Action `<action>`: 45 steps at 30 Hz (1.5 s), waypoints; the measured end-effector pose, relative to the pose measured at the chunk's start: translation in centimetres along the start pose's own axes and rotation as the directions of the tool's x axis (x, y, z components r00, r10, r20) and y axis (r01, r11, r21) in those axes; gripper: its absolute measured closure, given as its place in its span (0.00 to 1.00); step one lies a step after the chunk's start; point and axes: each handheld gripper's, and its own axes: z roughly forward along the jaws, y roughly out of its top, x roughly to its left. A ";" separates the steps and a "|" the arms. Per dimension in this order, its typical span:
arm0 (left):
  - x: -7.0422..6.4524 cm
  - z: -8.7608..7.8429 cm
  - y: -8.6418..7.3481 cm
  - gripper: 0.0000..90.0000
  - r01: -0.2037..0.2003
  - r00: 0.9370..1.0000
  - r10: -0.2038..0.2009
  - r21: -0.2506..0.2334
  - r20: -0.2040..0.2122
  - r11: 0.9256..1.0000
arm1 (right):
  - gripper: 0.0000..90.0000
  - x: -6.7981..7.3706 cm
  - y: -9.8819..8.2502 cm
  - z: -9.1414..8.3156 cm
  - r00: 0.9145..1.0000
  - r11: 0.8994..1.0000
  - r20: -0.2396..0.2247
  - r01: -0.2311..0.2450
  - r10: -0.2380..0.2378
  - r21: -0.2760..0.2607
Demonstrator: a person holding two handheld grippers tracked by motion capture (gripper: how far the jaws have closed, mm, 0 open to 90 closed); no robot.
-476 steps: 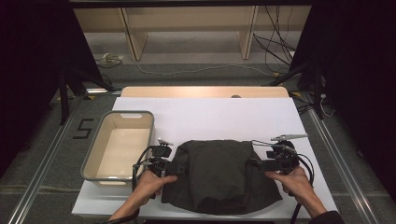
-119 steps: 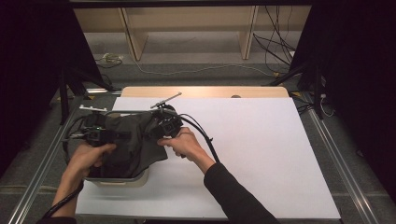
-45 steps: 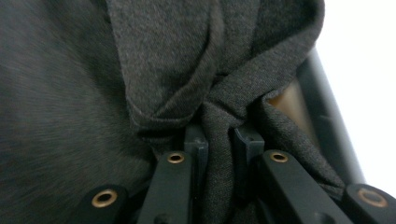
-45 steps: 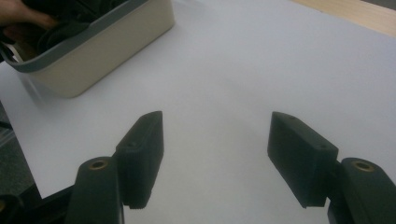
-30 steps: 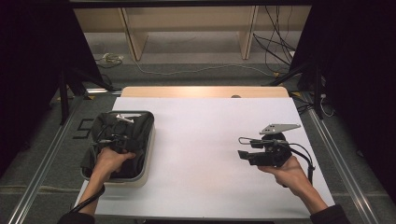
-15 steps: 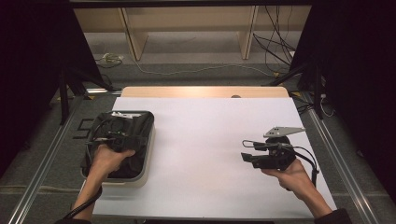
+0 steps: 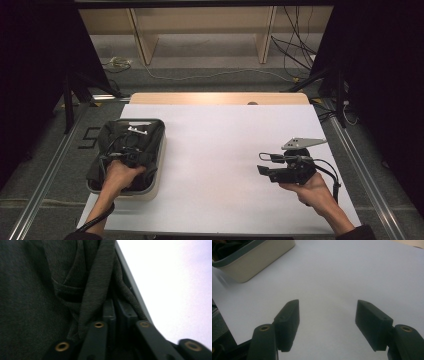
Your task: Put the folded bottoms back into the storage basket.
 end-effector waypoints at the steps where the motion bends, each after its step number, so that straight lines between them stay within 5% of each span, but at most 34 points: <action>1: 0.0 -0.2 0.0 0.87 0.005 1.000 -0.005 -0.007 0.002 1.000 | 0.41 0.1 0.0 0.0 1.000 1.000 0.000 0.002 -0.002 -0.003; 8: 0.2 -1.7 0.4 0.63 0.015 1.000 -0.014 -0.042 0.012 0.999 | 0.41 0.7 -0.1 -0.5 1.000 0.999 -0.017 0.013 -0.013 -0.048; 13: -1.0 -3.2 1.0 0.47 -0.014 1.000 0.014 -0.096 0.002 0.995 | 0.40 1.1 -0.3 -0.9 0.999 0.997 -0.031 0.010 -0.012 -0.077; 26: -5.8 -4.2 0.7 0.29 -0.110 0.989 0.130 -0.229 0.074 0.967 | 0.38 1.5 -1.3 -1.7 0.999 0.989 -0.037 -0.007 0.002 -0.149; 37: -8.2 -4.3 -1.2 0.24 -0.107 0.968 0.175 -0.337 0.179 0.935 | 0.37 1.6 -2.2 -2.4 0.996 0.974 -0.083 -0.059 0.042 -0.219; 45: -10.4 -3.9 -2.4 0.23 -0.141 0.942 0.245 -0.390 0.230 0.910 | 0.37 1.6 -2.8 -2.8 0.994 0.963 -0.090 -0.076 0.055 -0.257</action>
